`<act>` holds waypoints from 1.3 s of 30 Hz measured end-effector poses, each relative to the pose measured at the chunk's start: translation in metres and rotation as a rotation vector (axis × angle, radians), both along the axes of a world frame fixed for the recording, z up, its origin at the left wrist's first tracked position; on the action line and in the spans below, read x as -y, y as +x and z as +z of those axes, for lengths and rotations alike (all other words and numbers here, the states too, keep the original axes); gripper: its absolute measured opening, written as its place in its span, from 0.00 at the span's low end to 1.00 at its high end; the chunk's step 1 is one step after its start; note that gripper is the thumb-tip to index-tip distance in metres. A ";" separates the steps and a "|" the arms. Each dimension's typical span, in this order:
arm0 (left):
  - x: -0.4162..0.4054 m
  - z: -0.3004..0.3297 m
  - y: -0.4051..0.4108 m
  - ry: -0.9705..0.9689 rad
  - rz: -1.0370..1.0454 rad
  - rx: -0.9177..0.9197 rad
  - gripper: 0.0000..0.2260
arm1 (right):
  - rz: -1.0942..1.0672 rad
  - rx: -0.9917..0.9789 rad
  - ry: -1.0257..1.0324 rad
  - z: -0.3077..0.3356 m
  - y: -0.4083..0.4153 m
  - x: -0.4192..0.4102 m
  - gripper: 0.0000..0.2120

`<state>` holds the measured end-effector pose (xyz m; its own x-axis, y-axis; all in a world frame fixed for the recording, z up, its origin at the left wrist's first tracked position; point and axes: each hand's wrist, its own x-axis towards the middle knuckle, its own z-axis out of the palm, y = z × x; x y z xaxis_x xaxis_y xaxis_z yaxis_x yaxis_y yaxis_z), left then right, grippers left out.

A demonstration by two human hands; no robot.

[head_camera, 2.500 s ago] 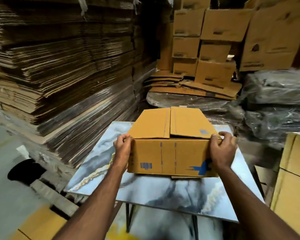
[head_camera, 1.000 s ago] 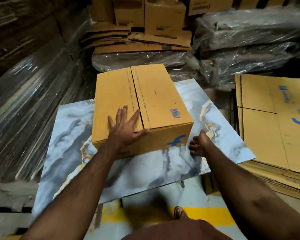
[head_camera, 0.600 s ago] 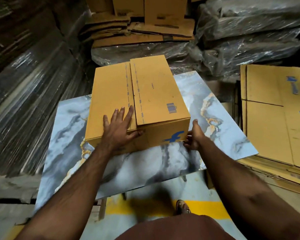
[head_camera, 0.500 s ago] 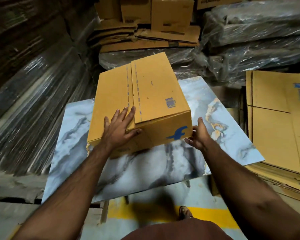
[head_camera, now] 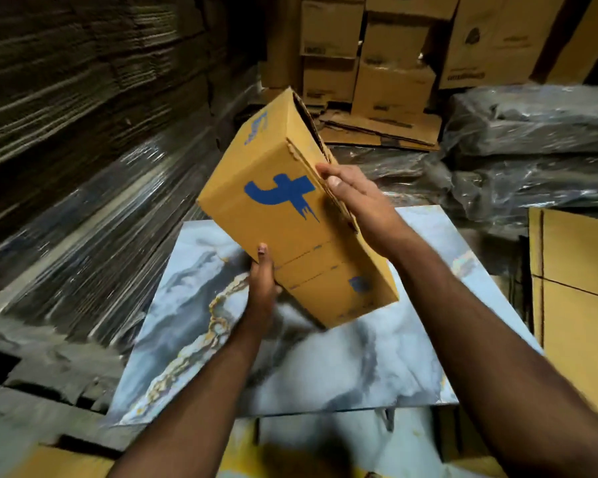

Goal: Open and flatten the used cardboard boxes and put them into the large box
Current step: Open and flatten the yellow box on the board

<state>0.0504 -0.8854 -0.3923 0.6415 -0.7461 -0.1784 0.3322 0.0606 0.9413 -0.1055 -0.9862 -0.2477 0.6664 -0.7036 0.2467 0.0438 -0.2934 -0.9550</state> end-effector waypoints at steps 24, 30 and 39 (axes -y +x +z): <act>-0.044 -0.048 -0.006 0.587 0.017 -0.614 0.28 | -0.024 -0.005 0.675 -0.149 0.036 -0.022 0.13; -0.059 -0.009 0.012 0.682 -0.450 -0.097 0.15 | -0.125 0.101 0.747 -0.146 0.040 -0.029 0.11; -0.002 0.050 0.043 0.716 -0.425 0.719 0.14 | -0.399 0.119 0.652 -0.122 0.050 0.013 0.10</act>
